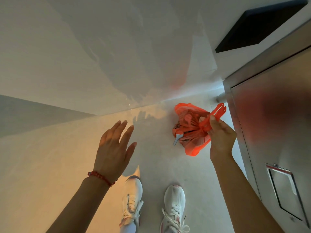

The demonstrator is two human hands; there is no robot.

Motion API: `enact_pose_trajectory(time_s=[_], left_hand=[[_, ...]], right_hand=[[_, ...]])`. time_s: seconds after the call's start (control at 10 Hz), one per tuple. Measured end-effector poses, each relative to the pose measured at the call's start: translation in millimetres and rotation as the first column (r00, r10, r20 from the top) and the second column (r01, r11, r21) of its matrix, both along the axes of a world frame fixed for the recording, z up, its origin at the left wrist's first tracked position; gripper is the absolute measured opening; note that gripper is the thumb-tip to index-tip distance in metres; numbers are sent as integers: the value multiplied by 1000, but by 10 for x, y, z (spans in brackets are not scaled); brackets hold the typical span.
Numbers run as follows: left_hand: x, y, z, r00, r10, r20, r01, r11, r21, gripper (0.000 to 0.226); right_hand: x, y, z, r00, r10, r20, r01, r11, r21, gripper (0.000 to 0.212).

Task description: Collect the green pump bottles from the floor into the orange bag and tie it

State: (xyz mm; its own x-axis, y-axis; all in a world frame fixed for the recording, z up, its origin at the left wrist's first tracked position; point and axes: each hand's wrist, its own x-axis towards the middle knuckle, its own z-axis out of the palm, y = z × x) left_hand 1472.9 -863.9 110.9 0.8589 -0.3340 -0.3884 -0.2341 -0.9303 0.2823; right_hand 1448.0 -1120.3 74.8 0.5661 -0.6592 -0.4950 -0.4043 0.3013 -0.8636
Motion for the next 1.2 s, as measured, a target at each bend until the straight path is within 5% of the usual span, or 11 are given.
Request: enact_pose_trajectory(time_s=[0.5, 0.6, 0.9, 1.0, 1.2], left_hand=[[-145, -204, 91, 999, -32, -18, 32, 999, -16, 69], [-162, -217, 153, 999, -37, -22, 36, 999, -21, 70], [-195, -251, 680, 999, -50, -11, 50, 998, -27, 69], [-186, -265, 961, 998, -57, 8, 57, 998, -33, 68], [-153, -289, 1560, 990, -65, 122, 74, 995, -66, 60]], right_hand=[[-144, -106, -8, 999, -49, -8, 49, 997, -63, 16], [-194, -137, 27, 999, -42, -8, 41, 996, -78, 31], [-261, -202, 575, 993, 120, 0, -118, 976, -185, 30], [-317, -179, 888, 972, 223, -78, -236, 910, -341, 30], [-436, -30, 1633, 826, 442, -351, -559, 557, -614, 37]])
